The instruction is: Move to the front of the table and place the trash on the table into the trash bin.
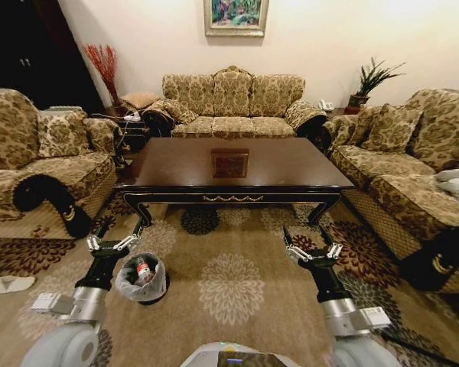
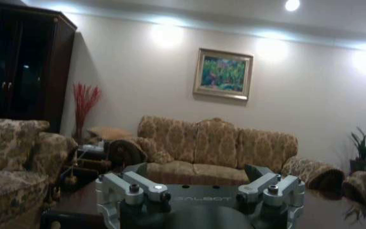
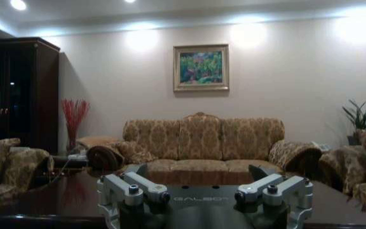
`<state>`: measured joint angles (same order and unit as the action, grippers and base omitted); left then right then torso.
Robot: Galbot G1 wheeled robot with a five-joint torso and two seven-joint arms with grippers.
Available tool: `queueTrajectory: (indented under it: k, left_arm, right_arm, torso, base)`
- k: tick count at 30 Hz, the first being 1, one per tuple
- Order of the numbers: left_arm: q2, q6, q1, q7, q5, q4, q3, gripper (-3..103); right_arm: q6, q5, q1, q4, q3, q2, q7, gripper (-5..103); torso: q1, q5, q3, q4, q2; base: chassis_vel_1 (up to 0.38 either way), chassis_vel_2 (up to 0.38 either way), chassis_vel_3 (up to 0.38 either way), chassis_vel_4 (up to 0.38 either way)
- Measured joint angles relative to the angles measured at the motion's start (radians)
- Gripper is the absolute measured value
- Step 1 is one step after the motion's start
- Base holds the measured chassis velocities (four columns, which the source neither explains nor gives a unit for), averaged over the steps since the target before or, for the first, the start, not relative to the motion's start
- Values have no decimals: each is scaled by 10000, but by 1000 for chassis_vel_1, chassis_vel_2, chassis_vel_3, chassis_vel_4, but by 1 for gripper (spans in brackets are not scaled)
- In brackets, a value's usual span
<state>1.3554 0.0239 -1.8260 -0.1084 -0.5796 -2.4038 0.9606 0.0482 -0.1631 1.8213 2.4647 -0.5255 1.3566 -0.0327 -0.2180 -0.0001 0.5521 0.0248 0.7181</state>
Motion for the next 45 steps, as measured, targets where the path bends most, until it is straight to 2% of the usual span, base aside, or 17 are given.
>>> queueTrajectory:
  k: [45]
  left_arm:
    - [0, 0, -2, 0, 0, 0, 0, 100]
  right_arm:
    - [-1, -1, 4, 0, 0, 0, 0, 100]
  torso:
    - [9, 1, -7, -1, 4]
  base:
    - [-31, 35, 34, -33]
